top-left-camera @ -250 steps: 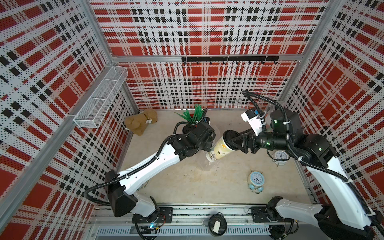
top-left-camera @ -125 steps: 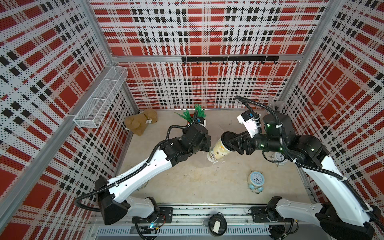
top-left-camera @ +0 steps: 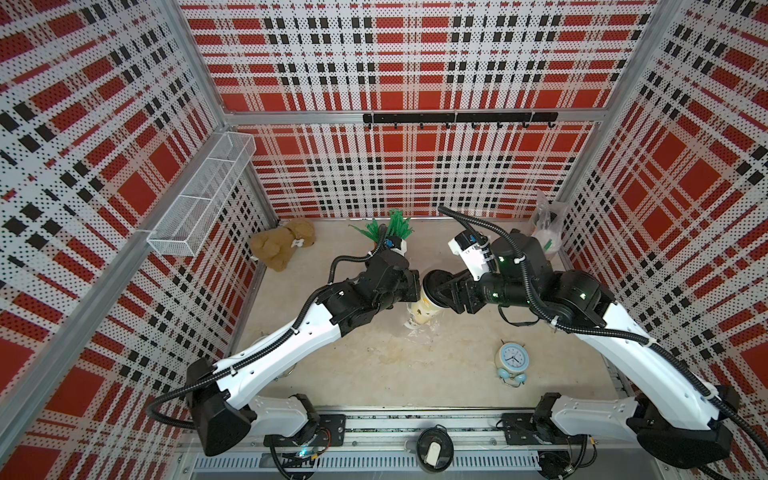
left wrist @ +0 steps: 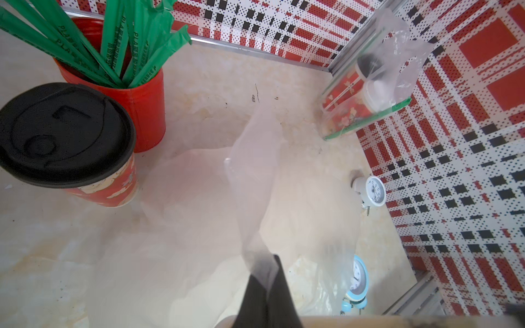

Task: Pack milk tea into plastic carrier bags
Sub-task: Place the milk tea cup in the plastic carrier bag.

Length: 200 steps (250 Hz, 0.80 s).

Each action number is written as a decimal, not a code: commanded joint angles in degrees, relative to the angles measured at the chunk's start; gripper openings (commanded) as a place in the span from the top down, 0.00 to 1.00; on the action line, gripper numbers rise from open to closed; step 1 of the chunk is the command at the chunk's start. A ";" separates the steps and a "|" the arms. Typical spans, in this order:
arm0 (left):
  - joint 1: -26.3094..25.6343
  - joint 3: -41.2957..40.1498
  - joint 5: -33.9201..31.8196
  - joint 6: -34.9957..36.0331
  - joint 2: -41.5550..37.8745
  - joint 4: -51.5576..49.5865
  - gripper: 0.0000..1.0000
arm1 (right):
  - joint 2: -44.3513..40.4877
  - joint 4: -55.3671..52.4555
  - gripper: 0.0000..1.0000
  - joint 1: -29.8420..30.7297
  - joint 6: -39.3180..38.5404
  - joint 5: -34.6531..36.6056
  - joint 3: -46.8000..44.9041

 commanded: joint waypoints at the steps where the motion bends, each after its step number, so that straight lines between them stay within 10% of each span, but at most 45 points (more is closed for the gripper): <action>1: 0.85 -1.77 -0.06 -4.60 -2.48 4.49 1.00 | 0.68 4.15 0.85 2.71 0.54 4.87 0.81; 200: -4.15 -10.39 -4.77 -23.14 -2.75 23.02 1.00 | -8.94 7.15 0.90 4.65 3.18 22.87 -3.26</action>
